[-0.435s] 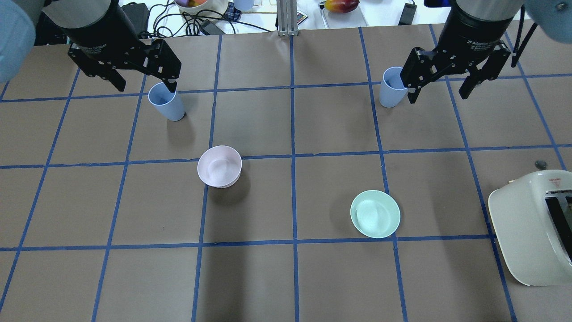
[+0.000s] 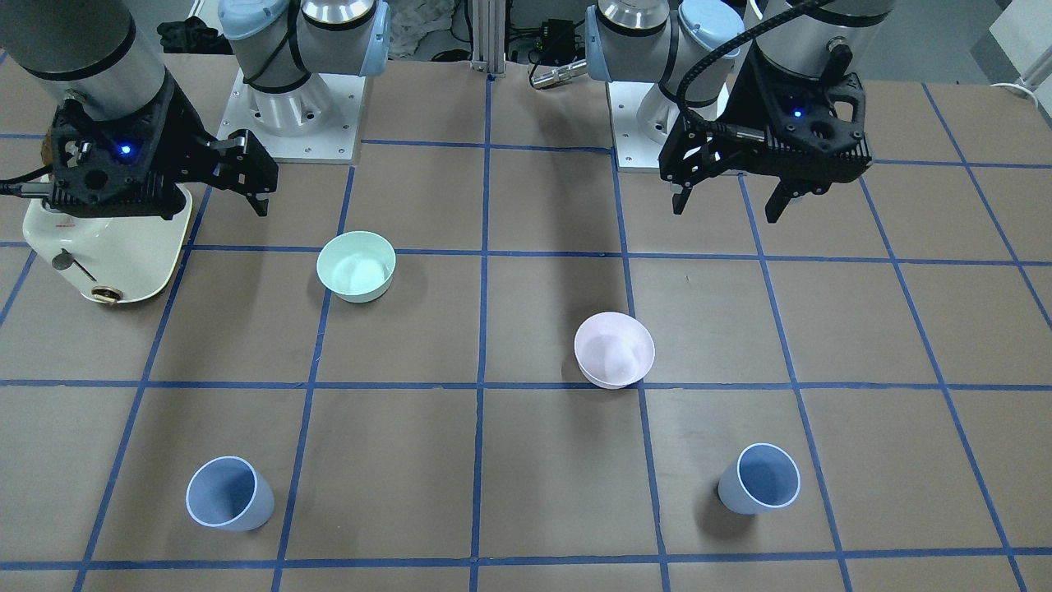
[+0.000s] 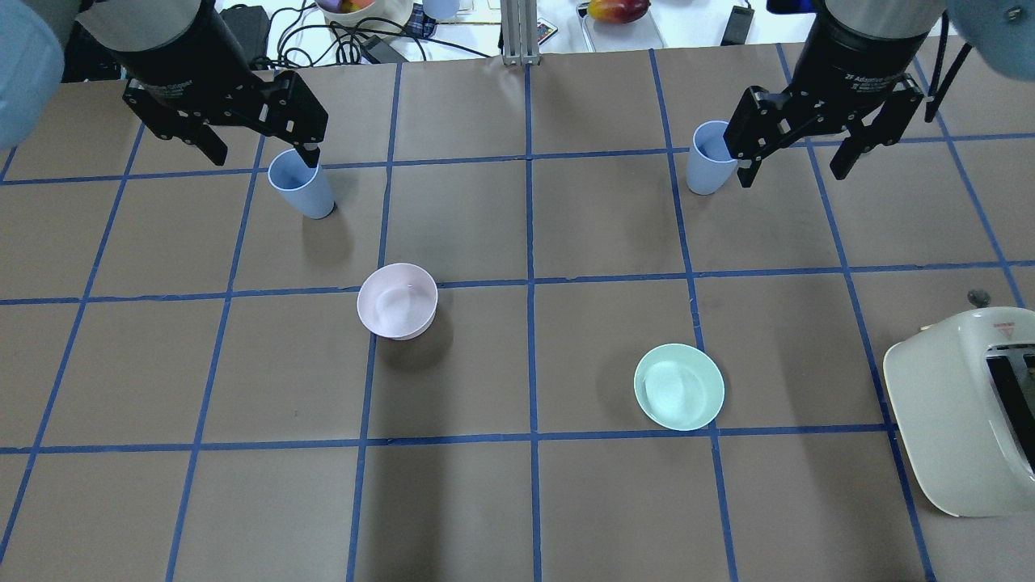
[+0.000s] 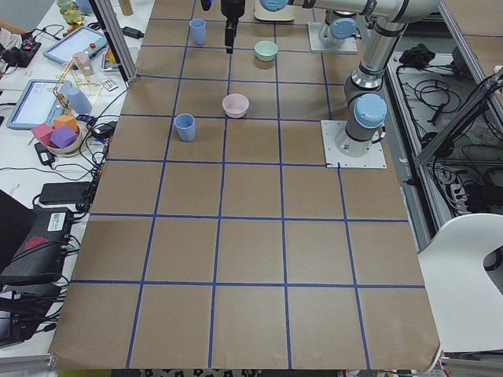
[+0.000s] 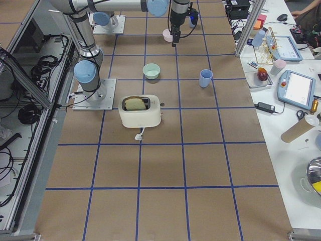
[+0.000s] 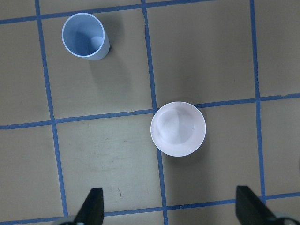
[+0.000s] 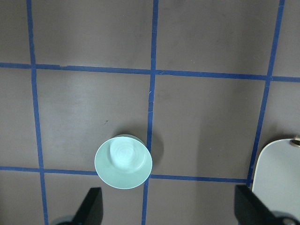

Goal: Stack blue cups with both arms

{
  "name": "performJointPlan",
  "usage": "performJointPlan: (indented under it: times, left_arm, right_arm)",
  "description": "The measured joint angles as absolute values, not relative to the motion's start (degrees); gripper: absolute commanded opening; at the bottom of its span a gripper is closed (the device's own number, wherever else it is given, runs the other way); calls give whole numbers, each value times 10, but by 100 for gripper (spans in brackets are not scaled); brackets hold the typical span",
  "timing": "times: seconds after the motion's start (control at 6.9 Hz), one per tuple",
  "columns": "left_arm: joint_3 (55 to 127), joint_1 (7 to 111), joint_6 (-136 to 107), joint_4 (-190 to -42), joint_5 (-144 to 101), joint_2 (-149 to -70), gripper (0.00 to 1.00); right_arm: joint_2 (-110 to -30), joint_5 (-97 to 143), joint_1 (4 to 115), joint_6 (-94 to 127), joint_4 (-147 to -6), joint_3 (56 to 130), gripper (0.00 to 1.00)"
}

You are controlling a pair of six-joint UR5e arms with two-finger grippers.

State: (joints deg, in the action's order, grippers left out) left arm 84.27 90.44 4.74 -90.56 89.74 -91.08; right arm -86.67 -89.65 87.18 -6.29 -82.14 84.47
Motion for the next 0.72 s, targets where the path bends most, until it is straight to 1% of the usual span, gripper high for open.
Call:
performJointPlan:
  times: [0.29,0.43,0.72]
  left_arm:
    - [842,903,49,-893,904,-926,100]
    - [844,900,53,-863,906,-950,100]
    - [847,887,82,-763,908,-1036,100]
  right_arm:
    - [-867,-896,872,-63,-822,845,100]
    - [-867,-896,871,-63,-822,846,100]
    - [-867,-896,871,-61,-821,847,100]
